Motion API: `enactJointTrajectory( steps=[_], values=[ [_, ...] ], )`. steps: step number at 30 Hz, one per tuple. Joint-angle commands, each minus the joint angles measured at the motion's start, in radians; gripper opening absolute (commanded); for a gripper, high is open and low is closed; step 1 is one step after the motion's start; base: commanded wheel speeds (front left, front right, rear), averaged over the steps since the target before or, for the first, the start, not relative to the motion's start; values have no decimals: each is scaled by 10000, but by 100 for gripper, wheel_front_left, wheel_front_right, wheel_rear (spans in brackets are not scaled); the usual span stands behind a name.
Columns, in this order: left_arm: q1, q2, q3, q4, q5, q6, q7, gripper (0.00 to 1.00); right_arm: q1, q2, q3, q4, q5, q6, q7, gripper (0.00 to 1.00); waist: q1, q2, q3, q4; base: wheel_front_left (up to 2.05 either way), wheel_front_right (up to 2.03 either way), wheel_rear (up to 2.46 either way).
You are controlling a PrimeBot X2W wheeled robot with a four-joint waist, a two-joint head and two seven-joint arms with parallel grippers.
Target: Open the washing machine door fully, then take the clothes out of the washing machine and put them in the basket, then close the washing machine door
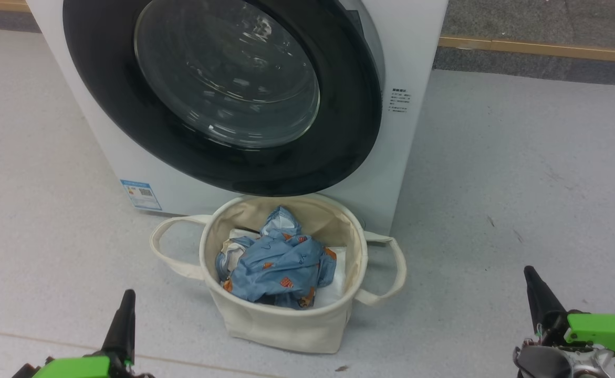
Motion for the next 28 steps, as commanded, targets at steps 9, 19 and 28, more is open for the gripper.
enactJointTrajectory(
  steps=[9,19,28],
  values=[
    [-453,48,344,-263,44,-71,75,0,-142,-14,151,-359,-48,29,58,0,0,0,0,0,0,0,0],
    [-453,45,347,-263,46,-71,77,0,-143,-6,140,-358,-58,29,68,0,0,0,0,0,0,0,0],
    [-453,44,349,-263,48,-71,79,0,-144,0,131,-358,-66,29,75,0,0,0,0,0,0,0,0]
  ],
)
